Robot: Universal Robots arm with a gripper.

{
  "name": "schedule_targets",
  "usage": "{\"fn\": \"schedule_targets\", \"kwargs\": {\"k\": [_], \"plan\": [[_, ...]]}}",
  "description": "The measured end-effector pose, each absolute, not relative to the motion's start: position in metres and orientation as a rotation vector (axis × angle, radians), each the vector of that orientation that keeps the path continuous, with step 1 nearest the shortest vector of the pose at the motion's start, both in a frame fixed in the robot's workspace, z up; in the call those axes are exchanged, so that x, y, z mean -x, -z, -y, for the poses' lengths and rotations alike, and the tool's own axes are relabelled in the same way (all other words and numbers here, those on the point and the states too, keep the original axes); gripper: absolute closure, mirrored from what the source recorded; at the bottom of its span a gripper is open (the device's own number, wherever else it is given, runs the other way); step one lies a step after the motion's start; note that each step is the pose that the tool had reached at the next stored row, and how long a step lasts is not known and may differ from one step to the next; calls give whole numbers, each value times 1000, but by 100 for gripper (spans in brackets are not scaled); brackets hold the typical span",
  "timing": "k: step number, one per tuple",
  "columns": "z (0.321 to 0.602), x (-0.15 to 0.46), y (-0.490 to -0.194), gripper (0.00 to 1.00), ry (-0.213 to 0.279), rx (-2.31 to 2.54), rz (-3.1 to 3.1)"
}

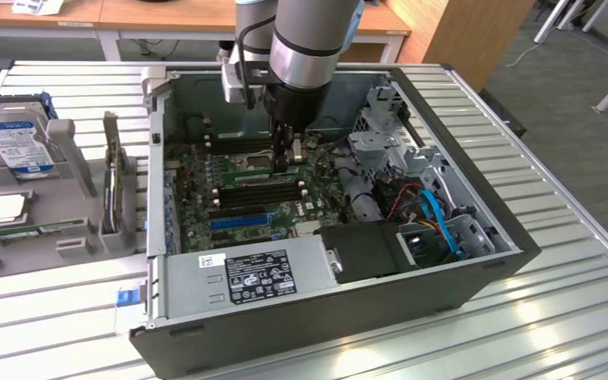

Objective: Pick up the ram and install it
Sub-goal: 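Insert the ram into the slot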

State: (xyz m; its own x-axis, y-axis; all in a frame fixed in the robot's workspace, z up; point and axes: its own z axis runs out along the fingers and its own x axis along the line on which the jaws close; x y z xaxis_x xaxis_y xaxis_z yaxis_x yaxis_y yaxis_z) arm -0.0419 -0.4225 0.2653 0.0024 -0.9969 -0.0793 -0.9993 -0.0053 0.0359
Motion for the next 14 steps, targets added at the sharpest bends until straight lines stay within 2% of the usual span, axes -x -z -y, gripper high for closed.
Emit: {"fn": "schedule_targets", "kwargs": {"k": [14], "plan": [[423, 42, -265, 89, -123, 2187, -2212]]}}
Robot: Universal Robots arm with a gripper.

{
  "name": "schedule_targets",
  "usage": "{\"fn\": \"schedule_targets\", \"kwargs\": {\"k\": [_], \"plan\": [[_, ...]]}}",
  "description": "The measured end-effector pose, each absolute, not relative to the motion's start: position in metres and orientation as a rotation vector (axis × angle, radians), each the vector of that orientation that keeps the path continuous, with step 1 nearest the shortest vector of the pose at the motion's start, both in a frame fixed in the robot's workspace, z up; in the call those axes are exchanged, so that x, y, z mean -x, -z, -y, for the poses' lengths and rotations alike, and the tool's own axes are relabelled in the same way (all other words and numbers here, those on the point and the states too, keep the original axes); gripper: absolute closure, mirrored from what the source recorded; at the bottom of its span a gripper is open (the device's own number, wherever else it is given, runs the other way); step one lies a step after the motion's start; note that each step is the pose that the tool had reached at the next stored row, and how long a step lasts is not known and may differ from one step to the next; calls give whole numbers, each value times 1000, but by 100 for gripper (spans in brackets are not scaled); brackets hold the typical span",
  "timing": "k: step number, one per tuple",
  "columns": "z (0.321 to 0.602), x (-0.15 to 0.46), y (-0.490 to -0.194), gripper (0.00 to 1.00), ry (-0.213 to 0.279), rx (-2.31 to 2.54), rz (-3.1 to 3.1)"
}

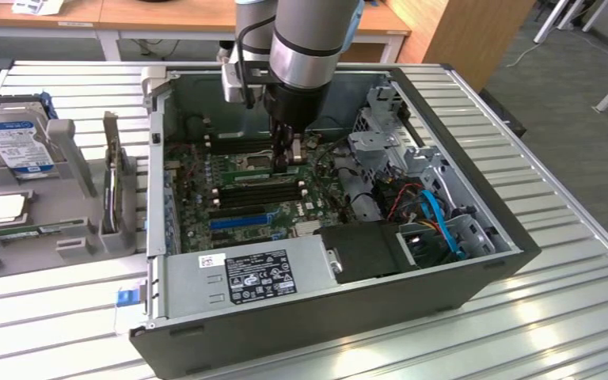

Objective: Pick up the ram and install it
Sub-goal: 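Insert the ram into the slot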

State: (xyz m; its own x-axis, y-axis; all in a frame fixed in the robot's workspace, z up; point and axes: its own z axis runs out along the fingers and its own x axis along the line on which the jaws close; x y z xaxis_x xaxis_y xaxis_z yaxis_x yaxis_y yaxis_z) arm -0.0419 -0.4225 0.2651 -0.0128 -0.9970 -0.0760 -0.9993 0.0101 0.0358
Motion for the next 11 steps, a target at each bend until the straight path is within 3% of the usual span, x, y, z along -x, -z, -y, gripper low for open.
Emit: {"fn": "schedule_targets", "kwargs": {"k": [11], "plan": [[422, 42, -265, 89, -105, 2195, -2221]]}}
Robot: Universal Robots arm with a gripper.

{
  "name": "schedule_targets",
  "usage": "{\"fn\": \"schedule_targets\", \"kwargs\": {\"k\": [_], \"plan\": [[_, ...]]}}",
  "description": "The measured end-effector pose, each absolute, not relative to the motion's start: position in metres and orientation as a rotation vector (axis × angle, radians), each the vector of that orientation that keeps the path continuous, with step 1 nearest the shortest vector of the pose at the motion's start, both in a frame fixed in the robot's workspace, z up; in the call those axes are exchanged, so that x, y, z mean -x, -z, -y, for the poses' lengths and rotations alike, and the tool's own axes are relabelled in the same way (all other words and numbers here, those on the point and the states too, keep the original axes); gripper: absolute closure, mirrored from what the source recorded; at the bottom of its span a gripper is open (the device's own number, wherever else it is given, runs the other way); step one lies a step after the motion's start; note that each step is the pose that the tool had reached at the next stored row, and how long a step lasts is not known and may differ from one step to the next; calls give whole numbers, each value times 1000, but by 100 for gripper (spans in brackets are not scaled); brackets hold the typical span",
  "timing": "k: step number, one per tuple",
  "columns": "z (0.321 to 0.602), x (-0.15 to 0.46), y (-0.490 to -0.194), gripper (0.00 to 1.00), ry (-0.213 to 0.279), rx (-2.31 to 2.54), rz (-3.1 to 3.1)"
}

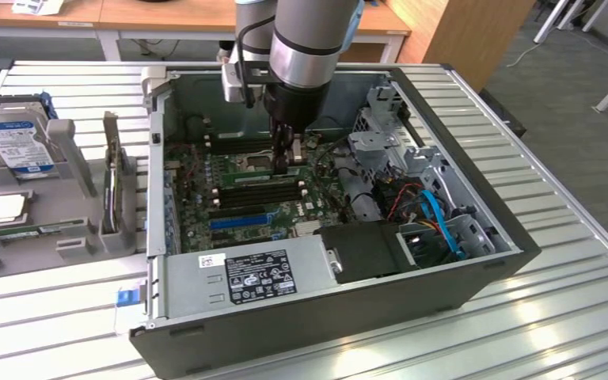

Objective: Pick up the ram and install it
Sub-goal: 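Insert the ram into the slot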

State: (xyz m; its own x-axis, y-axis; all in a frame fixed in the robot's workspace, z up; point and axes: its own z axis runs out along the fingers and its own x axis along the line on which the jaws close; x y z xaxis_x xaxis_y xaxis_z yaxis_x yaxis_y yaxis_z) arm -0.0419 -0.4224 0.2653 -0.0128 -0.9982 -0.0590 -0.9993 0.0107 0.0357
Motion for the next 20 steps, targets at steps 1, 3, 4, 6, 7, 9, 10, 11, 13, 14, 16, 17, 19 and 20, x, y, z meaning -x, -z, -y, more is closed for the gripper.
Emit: {"fn": "schedule_targets", "kwargs": {"k": [1, 3, 4, 6, 7, 9, 10, 11, 13, 14, 16, 17, 19, 20], "plan": [[422, 42, -265, 89, -105, 2195, -2221], [422, 42, -265, 89, -105, 2195, -2221], [422, 42, -265, 89, -105, 2195, -2221], [422, 42, -264, 89, -105, 2195, -2221], [422, 42, -263, 89, -105, 2195, -2221], [422, 42, -262, 89, -104, 2195, -2221], [422, 42, -262, 89, -104, 2195, -2221], [422, 42, -261, 89, -104, 2195, -2221], [422, 42, -260, 89, -104, 2195, -2221], [422, 42, -260, 89, -104, 2195, -2221], [422, 42, -258, 89, -104, 2195, -2221], [422, 42, -258, 89, -104, 2195, -2221], [422, 42, -257, 89, -104, 2195, -2221], [422, 42, -256, 89, -104, 2195, -2221]]}}
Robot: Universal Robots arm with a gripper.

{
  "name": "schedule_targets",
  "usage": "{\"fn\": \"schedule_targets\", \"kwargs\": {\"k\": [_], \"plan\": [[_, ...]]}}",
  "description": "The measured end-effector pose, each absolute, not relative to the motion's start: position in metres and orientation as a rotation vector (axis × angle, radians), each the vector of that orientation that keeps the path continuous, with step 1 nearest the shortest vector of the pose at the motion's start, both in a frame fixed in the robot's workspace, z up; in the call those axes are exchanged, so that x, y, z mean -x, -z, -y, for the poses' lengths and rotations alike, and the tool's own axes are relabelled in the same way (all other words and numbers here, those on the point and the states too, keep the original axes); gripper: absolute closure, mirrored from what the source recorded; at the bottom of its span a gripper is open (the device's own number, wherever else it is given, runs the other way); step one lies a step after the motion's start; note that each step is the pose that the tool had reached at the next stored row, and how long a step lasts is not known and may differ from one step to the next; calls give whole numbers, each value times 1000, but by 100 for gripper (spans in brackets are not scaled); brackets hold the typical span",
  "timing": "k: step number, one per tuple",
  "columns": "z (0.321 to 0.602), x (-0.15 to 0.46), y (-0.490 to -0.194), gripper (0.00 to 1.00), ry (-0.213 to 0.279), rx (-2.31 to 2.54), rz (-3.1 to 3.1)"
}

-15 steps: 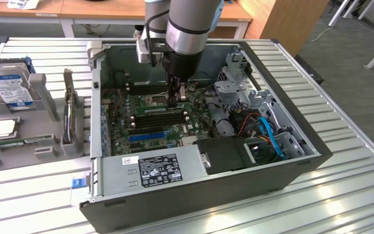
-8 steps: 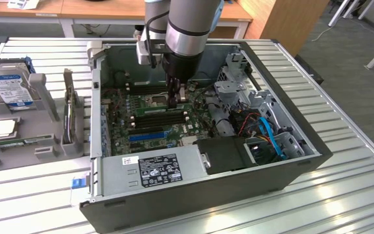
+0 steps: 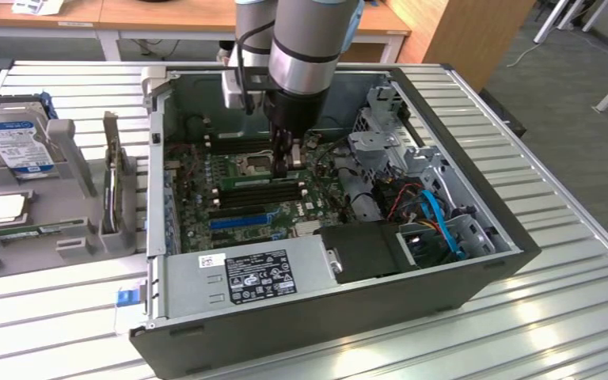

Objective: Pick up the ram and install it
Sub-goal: 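Insert the ram into the slot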

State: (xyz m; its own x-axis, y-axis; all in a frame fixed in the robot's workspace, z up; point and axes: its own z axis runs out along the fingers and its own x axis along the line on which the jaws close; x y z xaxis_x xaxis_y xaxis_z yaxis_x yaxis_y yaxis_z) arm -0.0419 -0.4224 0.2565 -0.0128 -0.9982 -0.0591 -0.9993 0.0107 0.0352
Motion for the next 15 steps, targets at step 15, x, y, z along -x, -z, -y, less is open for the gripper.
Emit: {"fn": "schedule_targets", "kwargs": {"k": [15], "plan": [[422, 42, -251, 89, -104, 2195, -2221]]}}
